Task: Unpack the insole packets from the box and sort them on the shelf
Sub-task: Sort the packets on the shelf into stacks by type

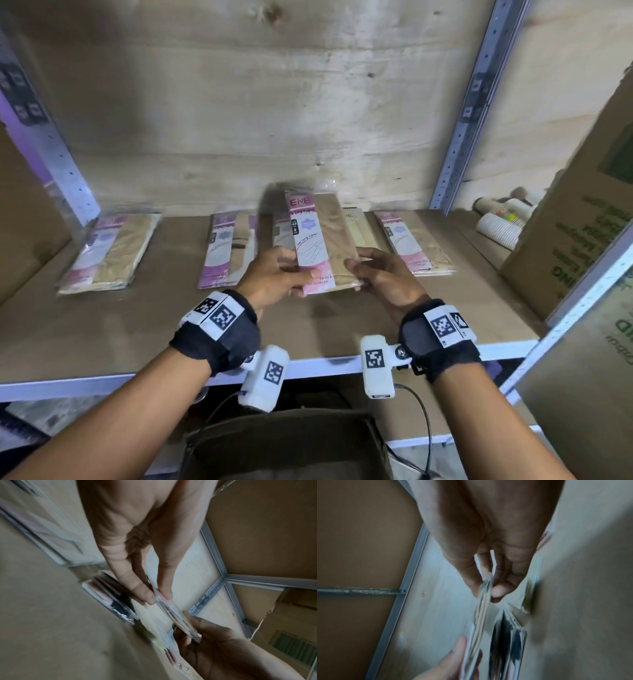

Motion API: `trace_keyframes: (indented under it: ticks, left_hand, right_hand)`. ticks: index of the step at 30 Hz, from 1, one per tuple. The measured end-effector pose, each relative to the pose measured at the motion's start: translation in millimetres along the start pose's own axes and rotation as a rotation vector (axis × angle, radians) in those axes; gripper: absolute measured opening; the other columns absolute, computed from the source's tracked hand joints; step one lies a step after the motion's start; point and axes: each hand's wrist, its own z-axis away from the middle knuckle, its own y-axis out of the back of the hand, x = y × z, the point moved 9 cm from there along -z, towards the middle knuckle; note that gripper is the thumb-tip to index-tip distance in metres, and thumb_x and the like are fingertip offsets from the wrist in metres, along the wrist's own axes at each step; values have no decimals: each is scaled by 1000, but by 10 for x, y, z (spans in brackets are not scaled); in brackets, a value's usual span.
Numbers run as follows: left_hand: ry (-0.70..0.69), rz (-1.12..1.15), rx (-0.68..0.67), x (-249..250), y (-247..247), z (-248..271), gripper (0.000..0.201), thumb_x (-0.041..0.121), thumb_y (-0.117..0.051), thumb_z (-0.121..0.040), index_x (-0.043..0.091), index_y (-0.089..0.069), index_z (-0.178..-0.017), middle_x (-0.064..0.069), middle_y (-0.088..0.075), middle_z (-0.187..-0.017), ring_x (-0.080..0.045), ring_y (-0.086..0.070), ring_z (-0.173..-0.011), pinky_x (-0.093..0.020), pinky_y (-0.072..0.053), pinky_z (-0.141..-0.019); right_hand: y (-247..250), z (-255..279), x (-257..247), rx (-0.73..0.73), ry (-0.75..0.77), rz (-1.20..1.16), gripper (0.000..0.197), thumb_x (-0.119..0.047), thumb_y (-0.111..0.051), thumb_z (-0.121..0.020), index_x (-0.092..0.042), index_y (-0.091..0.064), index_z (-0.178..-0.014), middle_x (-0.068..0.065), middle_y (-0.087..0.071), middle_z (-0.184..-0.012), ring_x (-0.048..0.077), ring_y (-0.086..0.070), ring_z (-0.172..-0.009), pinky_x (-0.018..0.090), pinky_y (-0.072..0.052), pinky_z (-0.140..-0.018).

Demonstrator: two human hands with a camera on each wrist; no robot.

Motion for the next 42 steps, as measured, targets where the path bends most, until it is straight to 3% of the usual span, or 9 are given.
trace_keyframes:
  ticks: [3, 6, 9, 11, 14, 18, 21, 27, 42]
  left_hand:
    - [-26, -32, -13, 163, -289, -237, 30, 0, -75, -81, 0, -63, -108, -14, -68, -106, -15, -69, -74, -25, -60, -56]
    - [-37, -76, -45, 271, -658, -553, 27, -1, -76, -81, 5, -62, -104, -13, -68, -106, -22, -69, -81, -33, -61, -68]
    - [-6, -123, -102, 292, -1036, -890, 39, -1, -76, -81, -6, -62, -117, -18, -68, -118, -29, -70, -92, -32, -62, -68]
    - [15, -144, -125, 293, -1231, -1073, 44, 1, -78, -79, -5, -62, -119, -19, -69, -119, -27, -71, -87, -30, -62, -64]
    - [24, -255, -105, 312, -1416, -1280, 39, 9, -85, -73, 0, -67, -106, -14, -72, -111, -25, -75, -80, -40, -63, -70]
    - [53, -316, -64, 325, -1586, -1409, 34, 7, -89, -67, 11, -56, -76, -12, -70, -100, -30, -75, -79, -43, -63, -72]
    - [88, -363, -78, 261, -1732, -1427, 44, 7, -89, -66, -3, -63, -100, -22, -70, -113, -34, -72, -91, -44, -60, -81]
    - [92, -465, -101, 222, -1956, -1381, 72, 10, -87, -70, 0, -51, -132, -20, -67, -119, -34, -70, -101, -44, -58, -88]
    - [86, -786, -44, 290, -2017, -1384, 41, 30, -83, -73, 5, -62, -97, -10, -74, -104, -20, -71, -98, -35, -57, -90]
  right_hand:
    - [416, -114, -180, 251, 84, 52, 32, -10, -81, -79, 0, -65, -104, 13, -72, -91, 19, -68, -69, 25, -55, -58]
    - [787, -211, -310, 339, 114, 116, 41, -17, -87, -72, 1, -66, -102, 8, -76, -85, 16, -73, -67, 26, -58, -60]
    - [1110, -309, -400, 327, 106, 229, 47, -25, -89, -69, -5, -70, -107, 9, -77, -94, 21, -73, -80, 33, -60, -74]
    - [1319, -359, -440, 350, 108, 298, 48, -25, -87, -71, -6, -70, -113, 11, -75, -101, 22, -73, -83, 37, -60, -83]
    - [1571, -392, -468, 441, 108, 417, 41, -21, -86, -74, -12, -70, -111, 6, -75, -99, 23, -73, -88, 41, -57, -91]
    - [1799, -372, -450, 565, 90, 506, 32, -20, -83, -76, -16, -72, -106, 1, -75, -97, 12, -71, -82, 31, -56, -90]
    - [1896, -337, -420, 627, 71, 593, 26, -20, -79, -80, -17, -75, -106, 0, -74, -102, 15, -67, -95, 27, -51, -93]
    - [2023, -318, -280, 629, -48, 685, 24, -15, -71, -83, -17, -76, -106, 8, -71, -111, 24, -63, -109, 28, -48, -97]
    - [1998, -330, -198, 543, -128, 712, 29, -17, -69, -85, -13, -73, -114, 9, -69, -118, 24, -61, -111, 23, -40, -87]
